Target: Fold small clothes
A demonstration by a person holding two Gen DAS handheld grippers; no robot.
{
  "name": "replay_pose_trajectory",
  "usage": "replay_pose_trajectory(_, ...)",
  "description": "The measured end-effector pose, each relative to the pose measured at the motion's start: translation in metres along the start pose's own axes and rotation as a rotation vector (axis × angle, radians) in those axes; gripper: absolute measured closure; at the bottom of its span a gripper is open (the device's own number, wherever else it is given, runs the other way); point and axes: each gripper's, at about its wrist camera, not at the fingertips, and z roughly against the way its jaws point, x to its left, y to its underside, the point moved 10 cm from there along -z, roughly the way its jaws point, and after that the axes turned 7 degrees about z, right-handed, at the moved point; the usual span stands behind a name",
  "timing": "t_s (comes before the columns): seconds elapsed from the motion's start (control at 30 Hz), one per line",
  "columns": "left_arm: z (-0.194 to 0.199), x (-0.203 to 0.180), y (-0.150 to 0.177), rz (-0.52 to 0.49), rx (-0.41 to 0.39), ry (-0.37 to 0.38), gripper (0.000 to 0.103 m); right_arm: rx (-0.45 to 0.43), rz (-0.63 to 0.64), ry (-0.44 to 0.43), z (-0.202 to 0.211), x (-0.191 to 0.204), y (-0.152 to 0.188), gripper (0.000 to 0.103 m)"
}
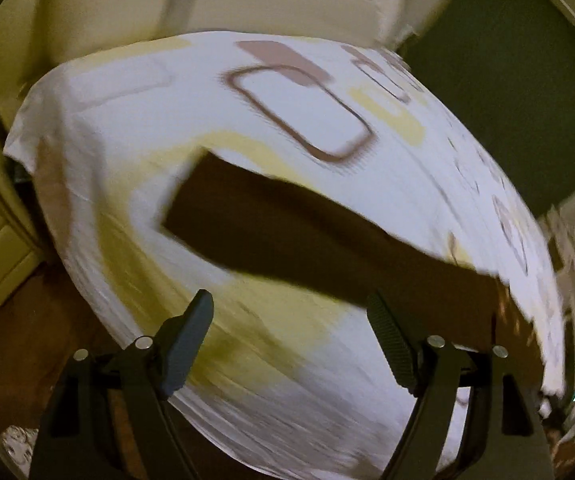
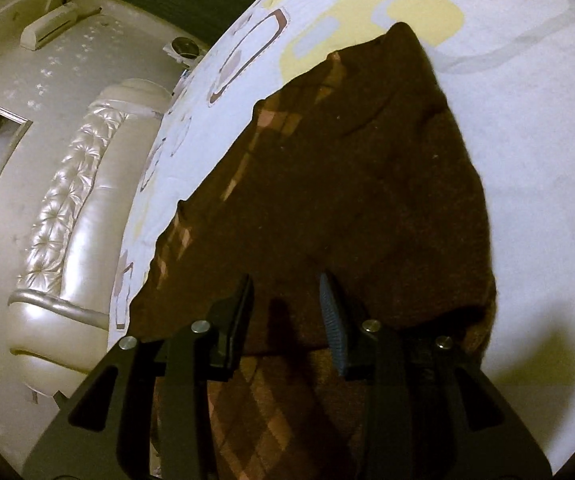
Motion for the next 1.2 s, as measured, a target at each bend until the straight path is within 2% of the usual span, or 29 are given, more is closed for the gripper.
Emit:
replay_pose_trajectory(0.13, -0.009, 0.040, -0.035, 0.045, 0.004, 0.003, 0.029, -0.011, 0.009, 0.020, -0.003, 0.003, 0.001, 0.063)
replay_pose_trajectory(0.2, -0.021, 0.049, -0.047, 0.064, 0.027, 0.041, 0.029, -0.020, 0.023, 0.023, -0.003, 0.005, 0.002, 0.059)
replay_pose_trajectory(0.3, -0.040, 0.053, -0.054, 0.068, 0.071, 0.081, 0.029, -0.036, 0.052, 0.046, -0.004, 0.008, 0.003, 0.055)
replay_pose_trajectory(0.47, -0.064, 0.051, -0.058, 0.031, 0.124, 0.102, 0.030, -0.045, 0.053, 0.065, -0.004, 0.010, 0.003, 0.052)
replay_pose_trajectory(0.5, -0.063, 0.051, -0.059, 0.029, 0.125, 0.109, 0.033, -0.046, 0.050, 0.064, -0.005, 0.010, 0.002, 0.051)
replay_pose_trajectory(0.57, -0.060, 0.051, -0.060, 0.039, 0.127, 0.139, 0.050, -0.050, 0.047, 0.061, -0.005, 0.011, 0.002, 0.049)
replay_pose_trajectory(0.6, -0.059, 0.053, -0.060, 0.053, 0.134, 0.154, 0.063, -0.055, 0.047, 0.061, -0.006, 0.011, 0.002, 0.049)
replay_pose_trajectory(0.63, -0.060, 0.055, -0.058, 0.073, 0.149, 0.171, 0.070, -0.057, 0.048, 0.062, -0.006, 0.011, 0.002, 0.048)
replay_pose_trajectory(0.8, -0.058, 0.048, -0.046, 0.075, 0.195, 0.231, 0.070, -0.075, 0.047, 0.064, -0.005, 0.011, 0.002, 0.048)
replay_pose_trajectory(0.83, -0.057, 0.044, -0.043, 0.071, 0.207, 0.244, 0.067, -0.074, 0.046, 0.064, -0.005, 0.010, 0.002, 0.048)
replay_pose_trajectory(0.9, -0.060, 0.037, -0.040, 0.049, 0.217, 0.229, 0.061, -0.072, 0.046, 0.063, -0.005, 0.010, 0.002, 0.048)
replay_pose_trajectory(0.93, -0.060, 0.033, -0.039, 0.023, 0.213, 0.210, 0.061, -0.074, 0.046, 0.062, -0.005, 0.010, 0.002, 0.048)
replay_pose_trajectory(0.97, -0.060, 0.028, -0.038, 0.003, 0.218, 0.210, 0.063, -0.075, 0.045, 0.062, -0.005, 0.011, 0.002, 0.048)
replay_pose_trajectory(1.0, -0.061, 0.025, -0.037, -0.002, 0.224, 0.206, 0.081, -0.076, 0.045, 0.063, -0.005, 0.011, 0.003, 0.048)
replay_pose_trajectory(1.03, -0.063, 0.024, -0.036, -0.001, 0.238, 0.199, 0.094, -0.077, 0.045, 0.063, -0.005, 0.011, 0.003, 0.048)
replay_pose_trajectory(1.1, -0.064, 0.019, -0.034, 0.004, 0.254, 0.193, 0.094, -0.077, 0.045, 0.063, -0.005, 0.011, 0.003, 0.048)
replay_pose_trajectory(1.2, -0.051, 0.000, -0.040, -0.060, 0.209, 0.214, 0.095, -0.076, 0.044, 0.062, -0.004, 0.012, 0.003, 0.048)
